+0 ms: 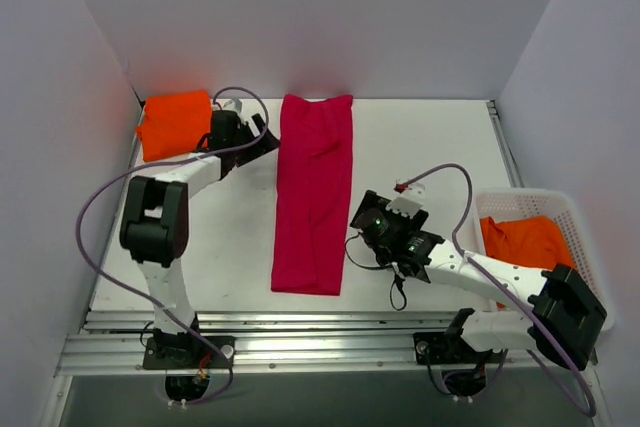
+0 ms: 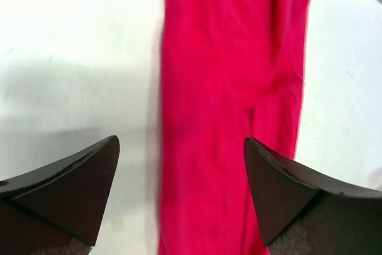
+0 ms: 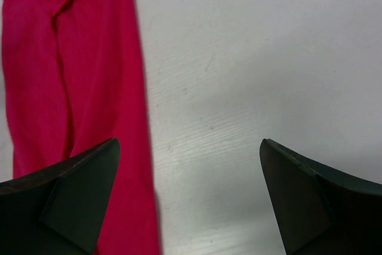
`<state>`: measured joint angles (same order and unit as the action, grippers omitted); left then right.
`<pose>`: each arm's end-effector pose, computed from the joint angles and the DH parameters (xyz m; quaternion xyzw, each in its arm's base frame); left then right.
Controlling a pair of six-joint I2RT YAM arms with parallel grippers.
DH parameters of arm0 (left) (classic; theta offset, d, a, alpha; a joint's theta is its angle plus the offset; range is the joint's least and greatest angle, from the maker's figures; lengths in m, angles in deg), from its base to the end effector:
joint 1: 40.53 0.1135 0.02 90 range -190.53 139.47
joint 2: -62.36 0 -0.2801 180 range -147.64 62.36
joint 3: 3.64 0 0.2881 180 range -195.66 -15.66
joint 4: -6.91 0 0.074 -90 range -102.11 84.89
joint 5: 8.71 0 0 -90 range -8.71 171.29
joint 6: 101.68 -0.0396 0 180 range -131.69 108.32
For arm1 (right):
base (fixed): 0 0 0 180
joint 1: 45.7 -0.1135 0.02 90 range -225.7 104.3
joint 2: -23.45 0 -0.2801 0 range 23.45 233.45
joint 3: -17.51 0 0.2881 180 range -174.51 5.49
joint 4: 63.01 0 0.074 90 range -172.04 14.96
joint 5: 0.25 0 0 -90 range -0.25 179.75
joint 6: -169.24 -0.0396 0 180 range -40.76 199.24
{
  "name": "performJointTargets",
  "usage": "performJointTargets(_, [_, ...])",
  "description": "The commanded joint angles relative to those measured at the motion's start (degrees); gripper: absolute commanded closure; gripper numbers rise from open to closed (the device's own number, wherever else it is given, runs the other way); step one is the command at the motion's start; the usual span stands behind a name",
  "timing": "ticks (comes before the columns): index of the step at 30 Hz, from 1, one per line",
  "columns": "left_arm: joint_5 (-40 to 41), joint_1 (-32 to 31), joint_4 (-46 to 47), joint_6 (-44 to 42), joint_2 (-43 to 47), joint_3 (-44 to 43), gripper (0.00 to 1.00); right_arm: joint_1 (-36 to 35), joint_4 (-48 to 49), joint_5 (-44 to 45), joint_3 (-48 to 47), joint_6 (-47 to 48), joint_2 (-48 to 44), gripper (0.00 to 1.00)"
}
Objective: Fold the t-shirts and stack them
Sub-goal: Fold the tshirt
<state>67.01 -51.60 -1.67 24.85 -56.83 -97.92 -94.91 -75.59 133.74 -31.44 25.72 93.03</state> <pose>0.5002 -0.1078 0.1747 -0.1352 0.8655 -0.2897 0.3856 0.2022 0.1922 0.2184 0.2087 0.8084 0.1387 0.5327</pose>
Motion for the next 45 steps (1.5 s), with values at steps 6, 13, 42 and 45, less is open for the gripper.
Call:
performJointTargets(6, [26.5,-14.8,-6.6,5.2,31.9,26.7,0.06,-16.5,-3.0,-1.2,-0.2,-3.4,-2.2,0.00])
performJointTargets(13, [34.8,-27.1,-14.0,14.1,45.8,44.5,0.06,-21.8,-2.7,-8.6,8.0,-12.1,-8.0,0.00])
performJointTargets(42, [39.9,-43.9,-18.8,29.4,64.4,64.5,0.08,-24.6,12.1,-11.4,12.3,-20.6,10.9,0.45])
performJointTargets(45, [39.8,-43.9,-17.0,29.0,63.8,64.8,0.11,-24.2,13.7,-12.1,12.4,-20.2,12.9,0.57])
